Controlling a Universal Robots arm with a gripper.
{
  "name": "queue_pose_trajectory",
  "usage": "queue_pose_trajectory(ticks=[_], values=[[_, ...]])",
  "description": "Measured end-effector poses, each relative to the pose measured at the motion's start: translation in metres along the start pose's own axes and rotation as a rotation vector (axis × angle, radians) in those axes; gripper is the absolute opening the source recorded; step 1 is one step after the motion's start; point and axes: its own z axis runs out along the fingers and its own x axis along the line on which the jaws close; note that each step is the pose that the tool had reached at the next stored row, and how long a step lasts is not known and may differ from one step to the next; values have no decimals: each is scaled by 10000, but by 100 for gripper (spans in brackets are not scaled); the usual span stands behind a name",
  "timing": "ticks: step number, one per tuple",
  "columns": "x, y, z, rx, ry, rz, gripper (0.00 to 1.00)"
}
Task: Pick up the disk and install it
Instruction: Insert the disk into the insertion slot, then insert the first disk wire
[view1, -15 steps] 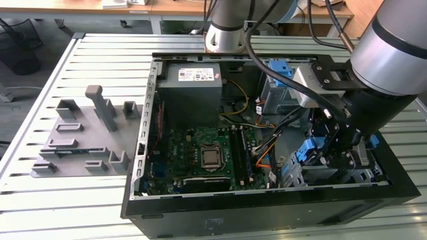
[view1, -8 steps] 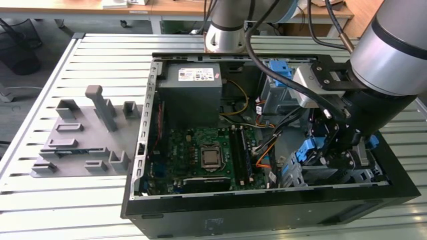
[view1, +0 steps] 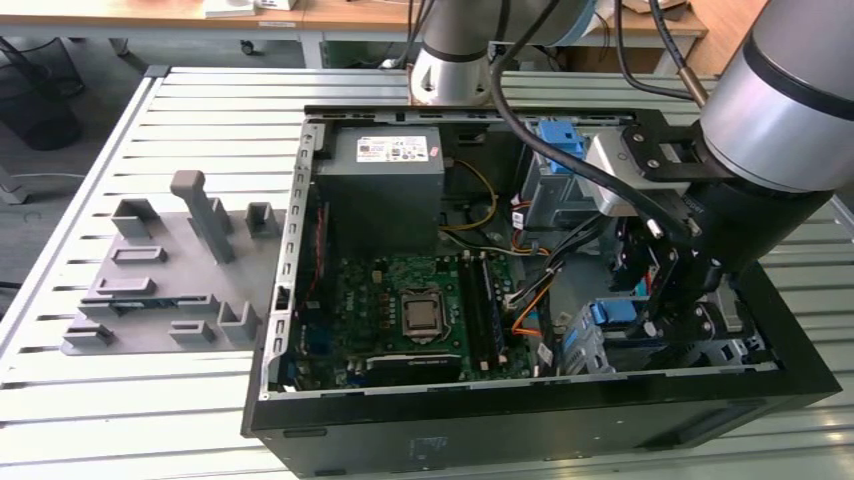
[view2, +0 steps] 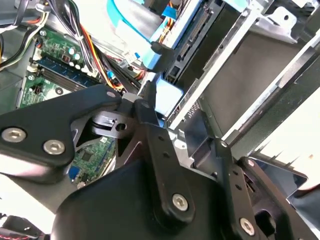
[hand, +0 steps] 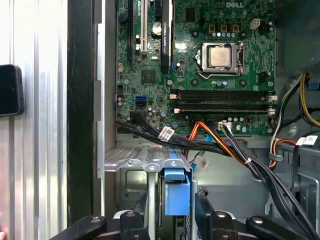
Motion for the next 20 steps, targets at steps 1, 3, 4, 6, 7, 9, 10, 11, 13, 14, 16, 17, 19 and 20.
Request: queue_pose_trajectory(ticks=[1,3,4,6,7,9,10,11,13,14,16,17,19,20], values=[[0,0,0,0,0,0,50],[0,0,0,0,0,0,48],[0,0,0,0,0,0,42],[0,-1,0,0,0,0,36],[0,0,0,0,-1,0,31],[0,-1,0,0,0,0,25],[0,-1,0,0,0,0,19],[0,-1,0,0,0,0,13],[0,-1,0,0,0,0,13],[0,-1,0,0,0,0,11],[0,-1,0,0,0,0,11],[0,-2,0,0,0,0,11],[0,-2,0,0,0,0,11],[0,-3,0,0,0,0,11]])
